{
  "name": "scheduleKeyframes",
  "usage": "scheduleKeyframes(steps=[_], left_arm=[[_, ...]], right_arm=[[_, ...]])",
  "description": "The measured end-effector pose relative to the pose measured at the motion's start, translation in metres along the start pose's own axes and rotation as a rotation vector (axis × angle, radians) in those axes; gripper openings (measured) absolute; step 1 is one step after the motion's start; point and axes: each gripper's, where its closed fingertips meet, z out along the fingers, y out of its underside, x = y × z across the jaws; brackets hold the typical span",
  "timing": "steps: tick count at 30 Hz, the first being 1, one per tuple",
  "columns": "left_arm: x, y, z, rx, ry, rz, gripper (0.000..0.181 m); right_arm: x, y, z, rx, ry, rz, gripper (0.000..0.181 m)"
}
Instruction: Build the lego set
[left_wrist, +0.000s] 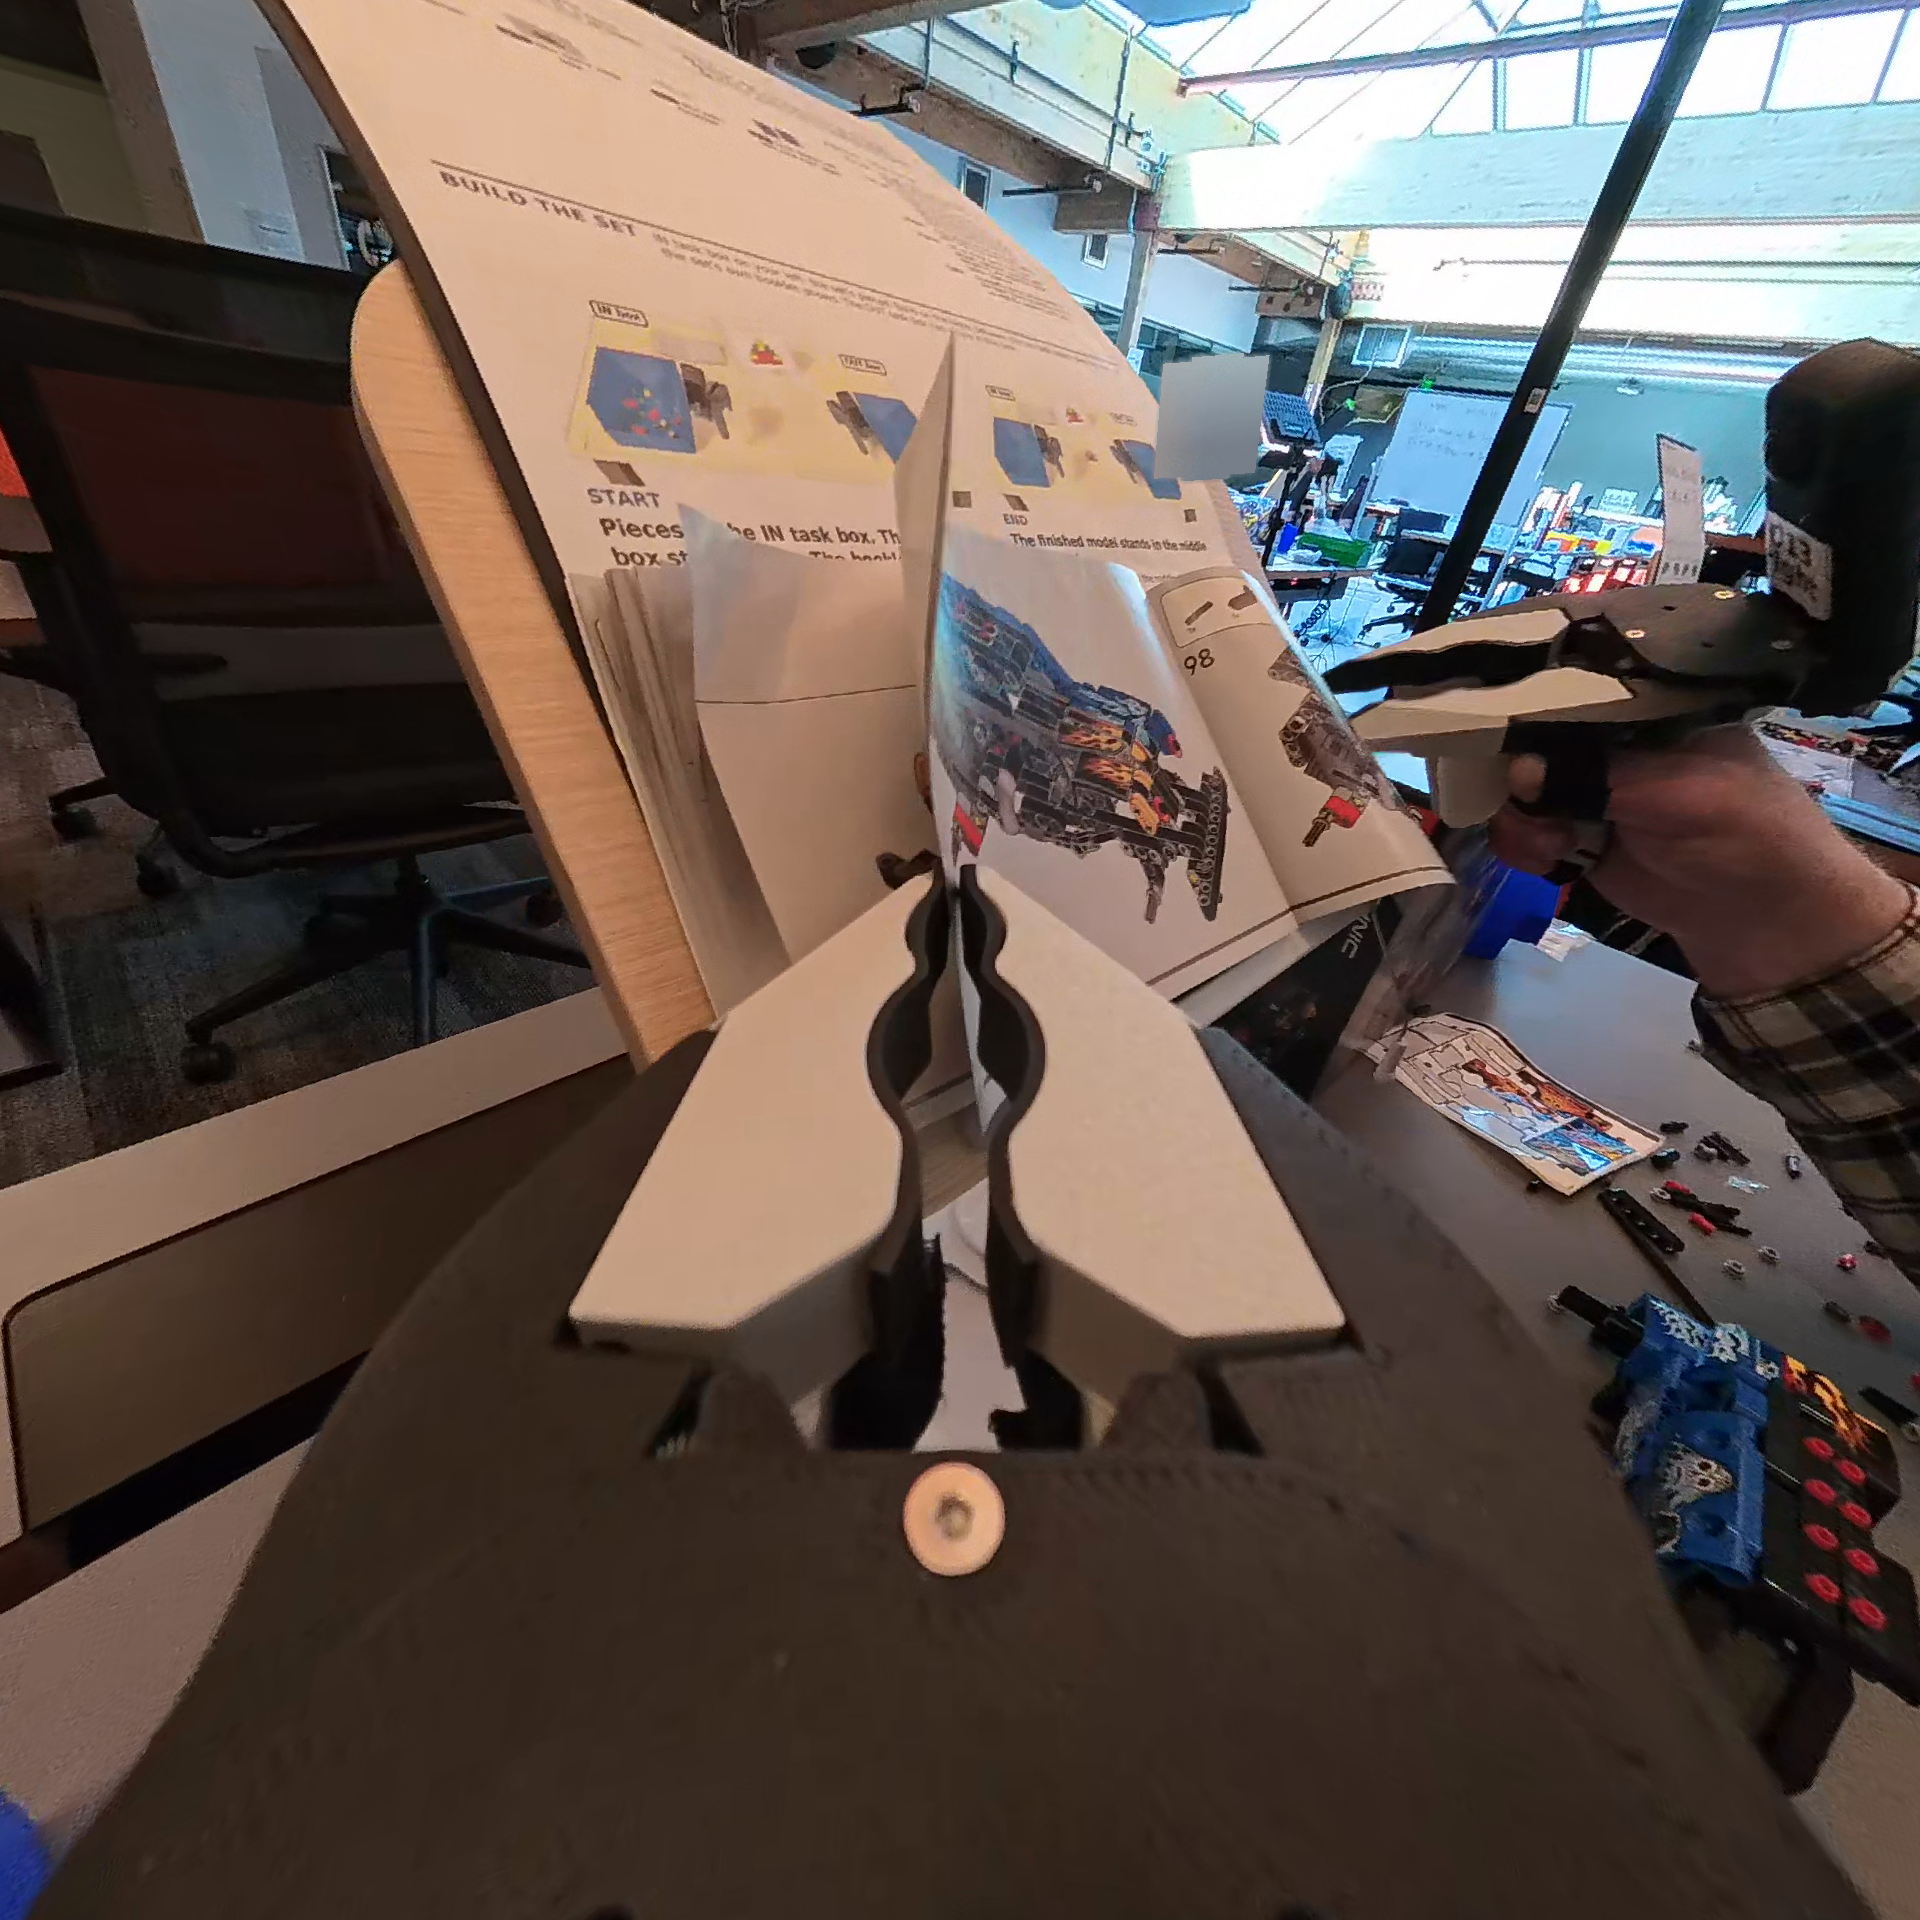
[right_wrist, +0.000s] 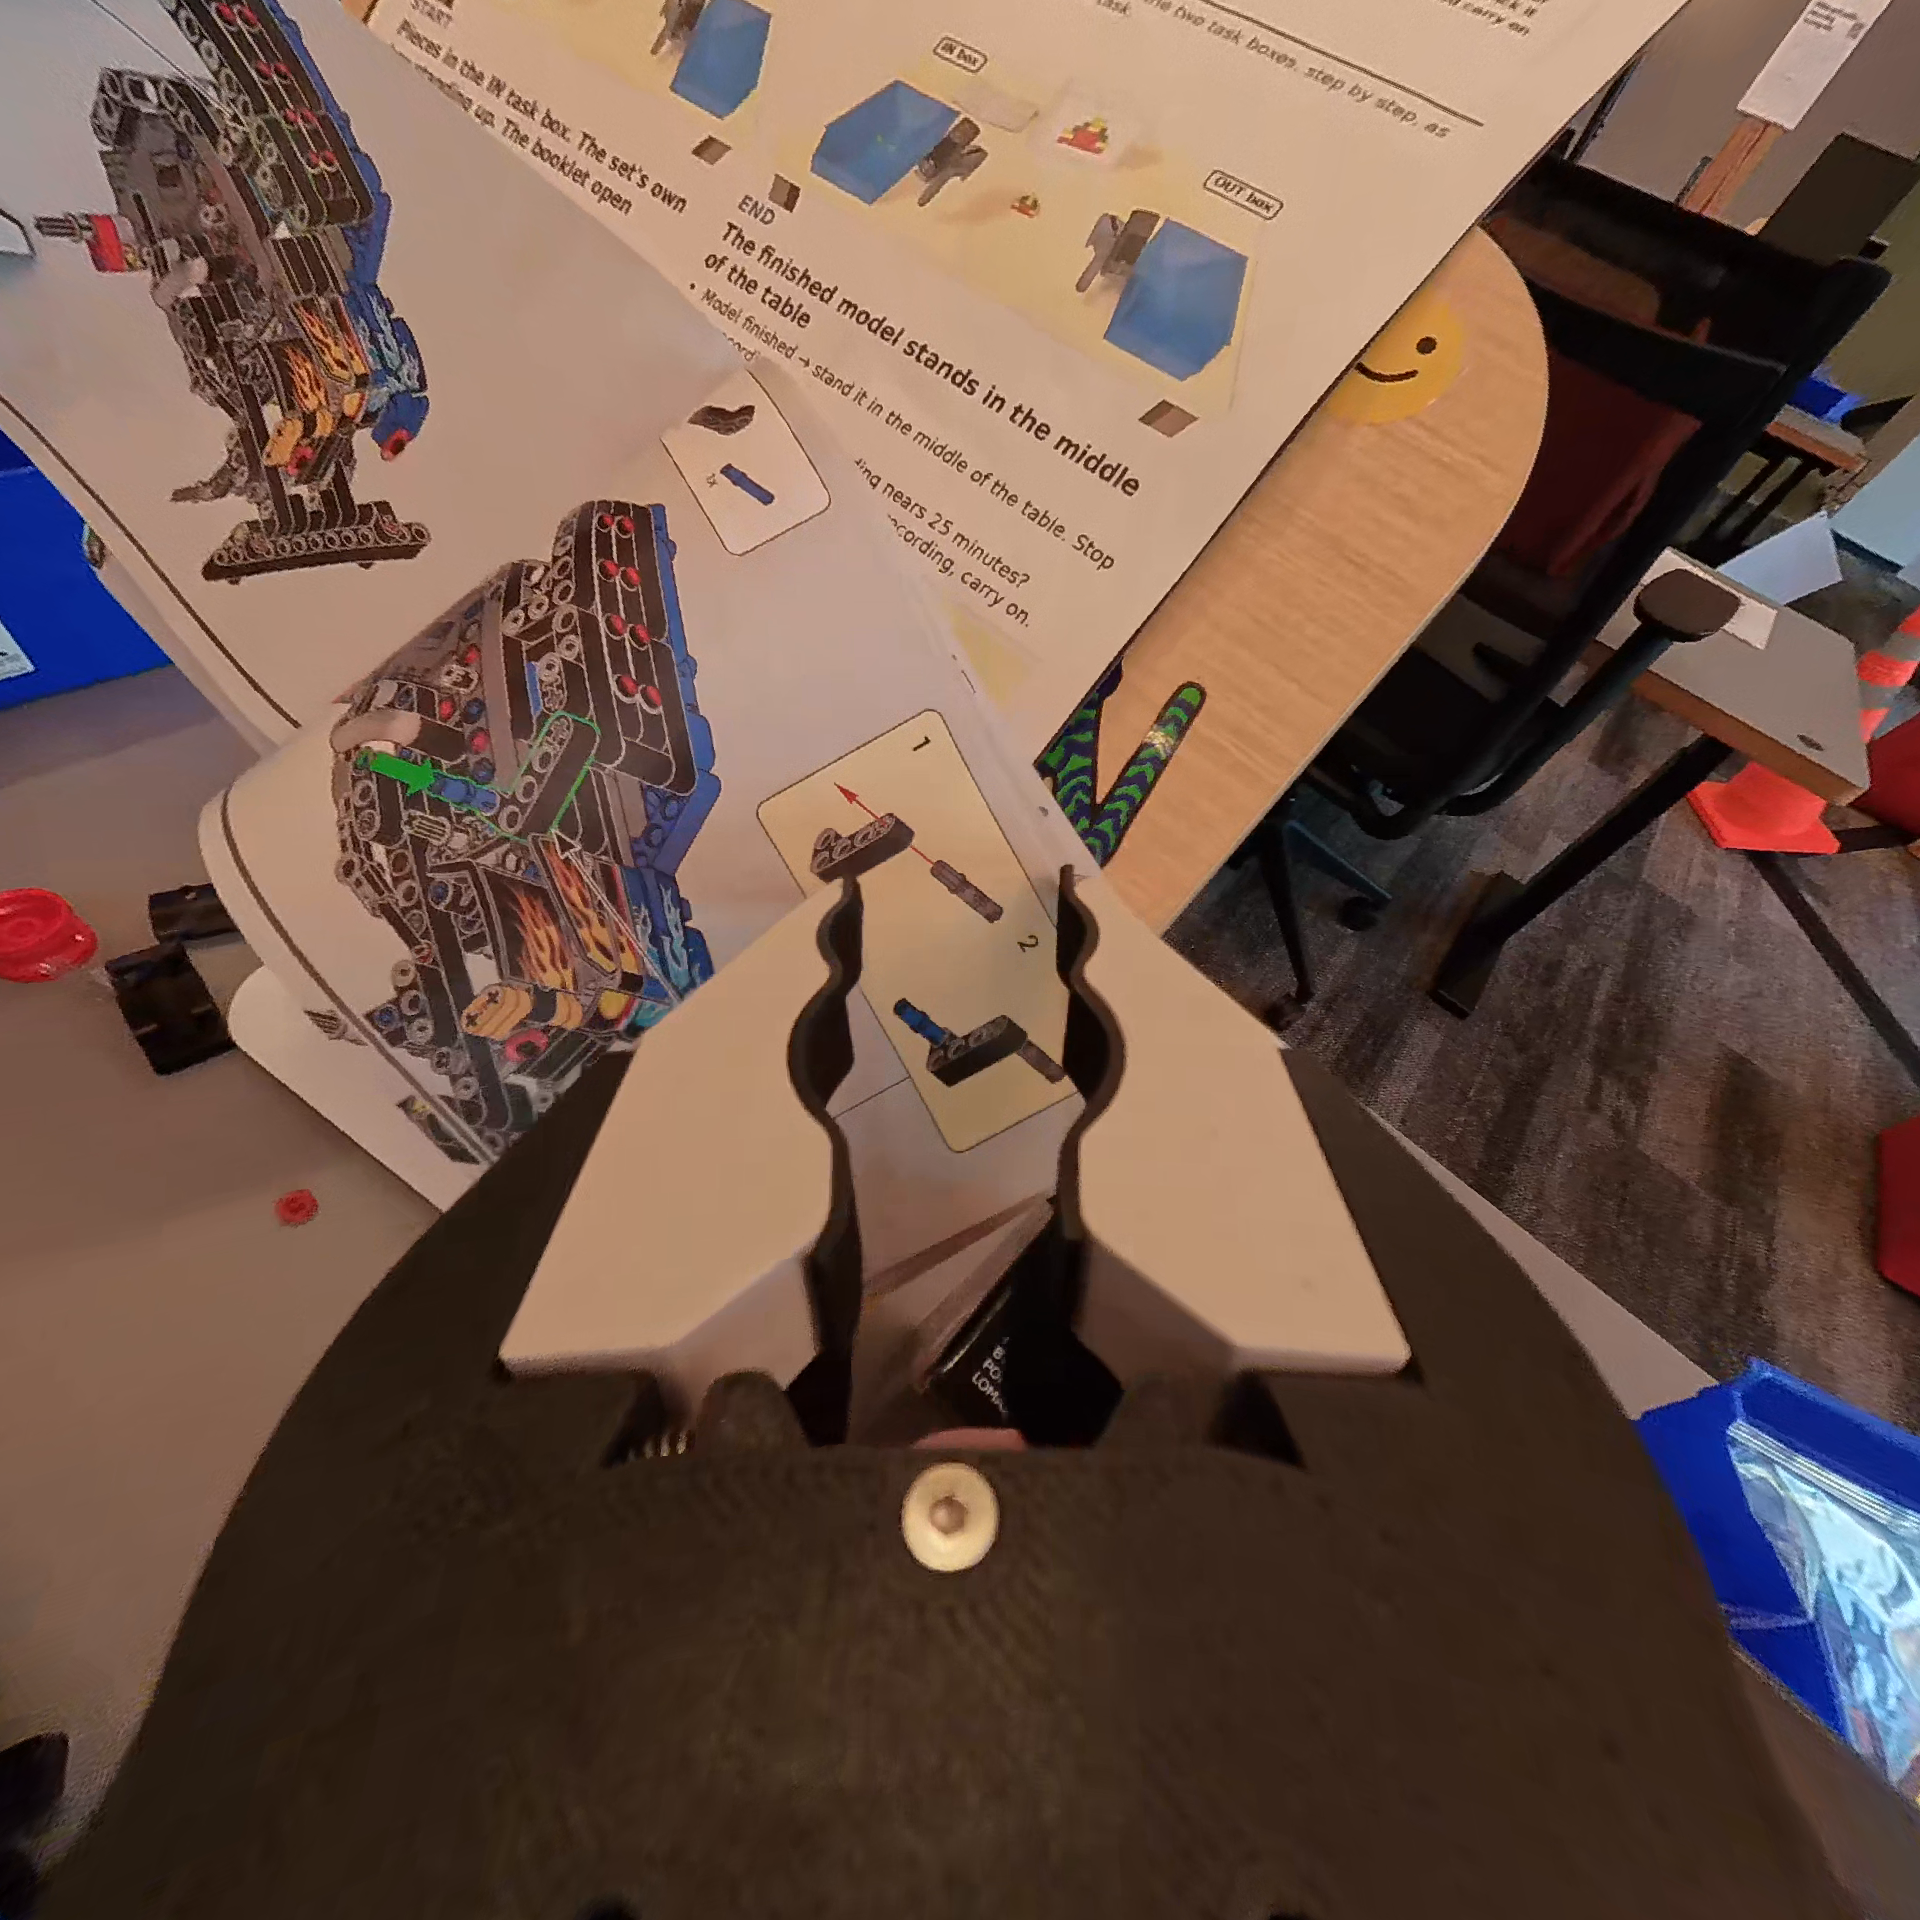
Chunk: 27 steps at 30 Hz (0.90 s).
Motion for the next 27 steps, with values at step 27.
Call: scheduleKeyframes(steps=[27], left_arm=[[-0.008, -0.053, -0.023, 0.196, -0.354, 0.303, 0.035]], right_arm=[[0.011, -0.017, -0.029, 0.058, -0.015, 0.016, 0.000]])
